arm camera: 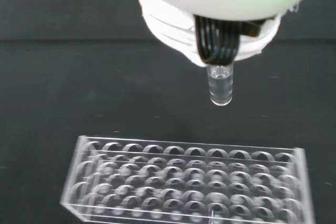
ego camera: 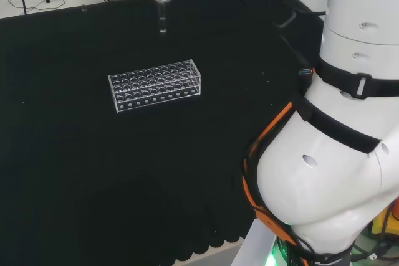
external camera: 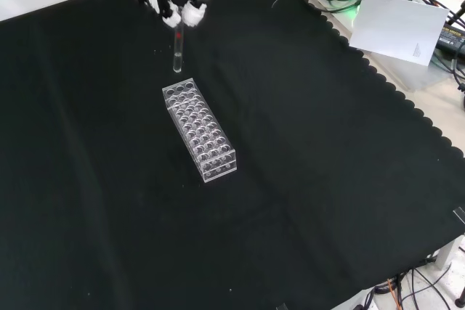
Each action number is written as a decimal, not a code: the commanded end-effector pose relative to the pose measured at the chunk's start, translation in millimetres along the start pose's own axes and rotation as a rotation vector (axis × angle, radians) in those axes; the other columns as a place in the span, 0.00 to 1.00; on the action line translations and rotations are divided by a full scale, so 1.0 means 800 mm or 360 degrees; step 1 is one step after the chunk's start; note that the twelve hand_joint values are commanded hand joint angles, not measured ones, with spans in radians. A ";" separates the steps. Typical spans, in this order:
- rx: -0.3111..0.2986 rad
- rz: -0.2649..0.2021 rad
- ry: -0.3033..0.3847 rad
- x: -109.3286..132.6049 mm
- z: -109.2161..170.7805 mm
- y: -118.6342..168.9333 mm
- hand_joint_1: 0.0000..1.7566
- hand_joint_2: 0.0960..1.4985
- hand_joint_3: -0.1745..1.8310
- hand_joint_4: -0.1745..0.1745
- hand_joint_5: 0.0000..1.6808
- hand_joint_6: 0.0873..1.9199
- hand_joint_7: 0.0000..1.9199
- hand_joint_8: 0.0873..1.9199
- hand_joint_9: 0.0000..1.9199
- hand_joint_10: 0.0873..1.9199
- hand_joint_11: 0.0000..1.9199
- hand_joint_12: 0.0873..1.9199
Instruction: Shake the test tube.
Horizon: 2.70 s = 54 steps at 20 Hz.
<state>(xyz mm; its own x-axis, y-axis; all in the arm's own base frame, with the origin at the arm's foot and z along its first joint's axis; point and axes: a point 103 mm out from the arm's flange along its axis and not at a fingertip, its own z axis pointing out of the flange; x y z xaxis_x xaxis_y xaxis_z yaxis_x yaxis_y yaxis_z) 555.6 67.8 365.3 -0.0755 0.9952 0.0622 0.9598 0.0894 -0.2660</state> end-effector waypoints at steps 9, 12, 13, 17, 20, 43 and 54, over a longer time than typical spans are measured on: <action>0.0064 -0.0354 0.0070 0.157 0.018 0.027 0.82 0.31 0.47 0.00 0.82 0.21 0.75 0.30 0.78 0.03 0.49 0.59; 0.0070 -0.0381 0.0079 0.171 0.019 0.029 0.82 0.31 0.47 0.00 0.82 0.21 0.75 0.30 0.78 0.03 0.49 0.59; 0.0072 -0.0381 0.0084 0.173 0.020 0.030 0.82 0.31 0.47 0.00 0.82 0.21 0.75 0.30 0.78 0.03 0.49 0.59; 0.0078 -0.0358 0.0064 0.167 0.021 0.032 0.82 0.31 0.47 0.00 0.82 0.21 0.75 0.30 0.78 0.03 0.49 0.59; 0.0083 -0.0304 0.0060 0.142 0.024 0.034 0.82 0.31 0.47 0.00 0.82 0.21 0.75 0.30 0.78 0.03 0.49 0.59; 0.0044 0.0164 -0.0022 -0.064 0.008 0.011 0.82 0.31 0.47 0.00 0.82 0.21 0.75 0.30 0.78 0.02 0.49 0.59; 0.0093 -0.0005 -0.0008 0.016 0.030 0.032 0.82 0.31 0.47 0.00 0.82 0.21 0.75 0.30 0.78 0.02 0.49 0.59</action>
<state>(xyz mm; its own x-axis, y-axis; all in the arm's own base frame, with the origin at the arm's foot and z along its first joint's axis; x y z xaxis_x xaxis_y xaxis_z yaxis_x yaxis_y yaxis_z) 569.5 54.0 341.9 -0.0327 0.9989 0.0345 0.9482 0.0419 -0.3150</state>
